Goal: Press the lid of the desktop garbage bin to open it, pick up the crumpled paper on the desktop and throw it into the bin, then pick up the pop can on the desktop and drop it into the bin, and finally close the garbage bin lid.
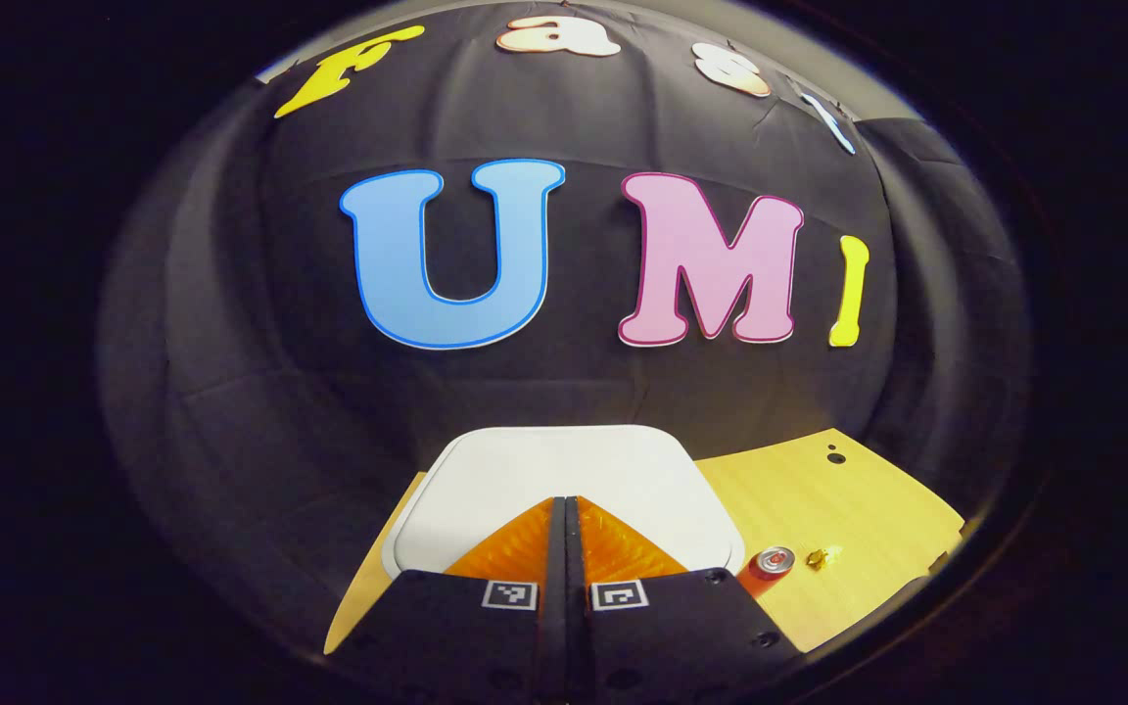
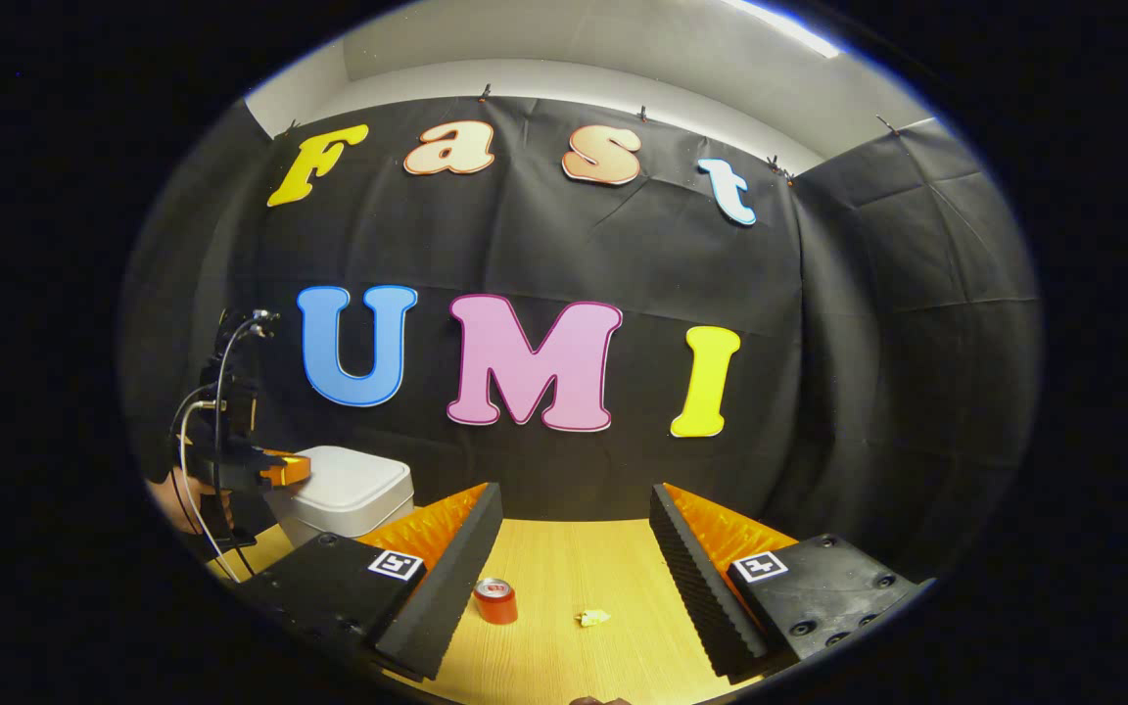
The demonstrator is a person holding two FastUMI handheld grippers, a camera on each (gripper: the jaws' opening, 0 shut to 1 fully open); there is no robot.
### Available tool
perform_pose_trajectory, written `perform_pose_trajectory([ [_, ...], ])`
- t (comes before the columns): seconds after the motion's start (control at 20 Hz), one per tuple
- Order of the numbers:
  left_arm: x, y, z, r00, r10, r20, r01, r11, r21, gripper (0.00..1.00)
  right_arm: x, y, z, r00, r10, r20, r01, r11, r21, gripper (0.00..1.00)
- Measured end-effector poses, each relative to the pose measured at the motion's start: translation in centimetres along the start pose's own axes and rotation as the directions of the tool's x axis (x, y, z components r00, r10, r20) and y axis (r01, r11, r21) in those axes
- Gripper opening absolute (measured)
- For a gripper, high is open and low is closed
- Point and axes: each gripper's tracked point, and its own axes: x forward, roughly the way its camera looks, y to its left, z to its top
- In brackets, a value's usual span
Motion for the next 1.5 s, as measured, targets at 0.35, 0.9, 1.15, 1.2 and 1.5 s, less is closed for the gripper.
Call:
perform_pose_trajectory([
  [0.35,-0.1,0.0,-0.8,1.000,0.013,0.000,-0.013,0.998,0.068,0.06,2.8,-0.1,-2.2,0.999,0.034,-0.042,-0.033,0.999,0.039,0.99],
  [0.9,-0.3,0.0,0.6,0.996,-0.031,0.078,0.027,0.998,0.061,0.06,3.9,-0.1,-2.5,0.998,0.047,-0.052,-0.045,0.998,0.049,0.98],
  [1.15,-2.4,-0.1,8.9,0.969,-0.003,0.246,-0.007,0.999,0.040,0.06,3.8,0.3,-1.5,0.998,0.054,-0.026,-0.053,0.998,0.032,0.98],
  [1.2,-3.0,-0.4,10.4,0.960,-0.003,0.279,-0.010,0.999,0.043,0.06,3.7,0.5,-1.3,0.998,0.058,-0.023,-0.058,0.998,0.030,0.98],
  [1.5,-7.5,-3.1,16.2,0.905,-0.009,0.426,-0.017,0.998,0.057,0.06,3.5,0.4,-1.5,0.997,0.065,-0.030,-0.064,0.997,0.032,0.99],
])
